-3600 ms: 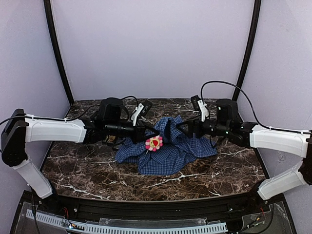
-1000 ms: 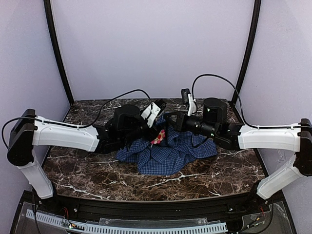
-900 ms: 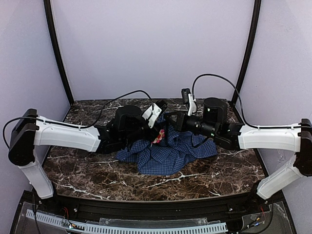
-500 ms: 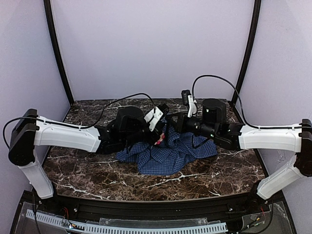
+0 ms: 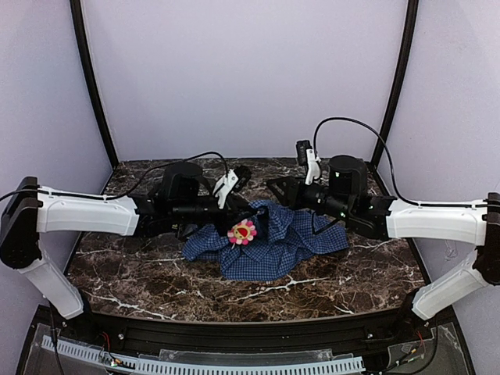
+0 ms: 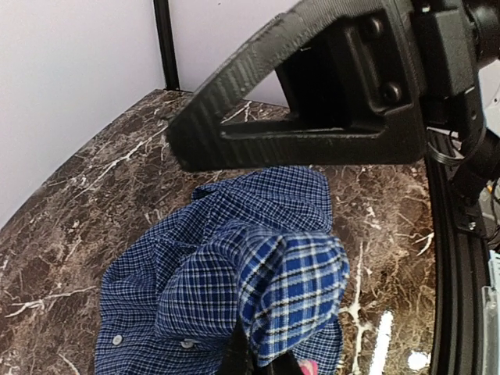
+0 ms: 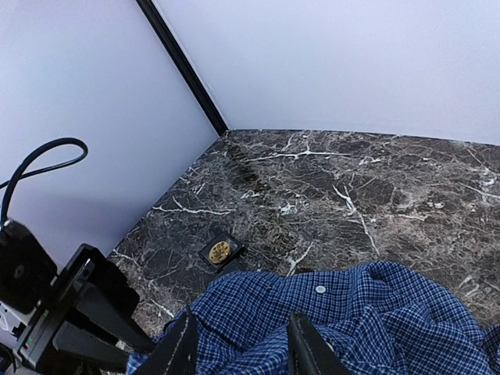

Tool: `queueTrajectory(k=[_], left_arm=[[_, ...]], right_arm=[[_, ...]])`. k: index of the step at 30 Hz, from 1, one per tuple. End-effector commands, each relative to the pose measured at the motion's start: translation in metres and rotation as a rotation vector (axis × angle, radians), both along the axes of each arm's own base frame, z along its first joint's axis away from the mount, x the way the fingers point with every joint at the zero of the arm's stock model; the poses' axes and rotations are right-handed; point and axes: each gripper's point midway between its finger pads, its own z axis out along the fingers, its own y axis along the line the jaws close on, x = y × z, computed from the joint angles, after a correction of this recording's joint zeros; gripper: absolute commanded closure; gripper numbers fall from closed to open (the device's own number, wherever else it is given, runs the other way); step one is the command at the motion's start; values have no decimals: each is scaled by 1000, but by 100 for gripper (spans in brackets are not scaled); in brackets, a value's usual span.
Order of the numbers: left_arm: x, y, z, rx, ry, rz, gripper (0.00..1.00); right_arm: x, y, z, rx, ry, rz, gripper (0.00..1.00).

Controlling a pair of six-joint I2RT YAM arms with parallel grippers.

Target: Remove the brooch from the garment

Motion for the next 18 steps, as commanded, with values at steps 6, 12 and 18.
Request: queueTrajectory(k=[6,12,18], left_arm=[[-14,14,33,-223,218,-108,99],[-16,17,33,-227,298,-123,99],[-14,20,32,-225,317,-96,99]], right_arm=[[-45,-23,9,1,-127,138,41],[-94,-4,-7,-46,-181,329,45],[-111,12,-12,47,-134,417,55]])
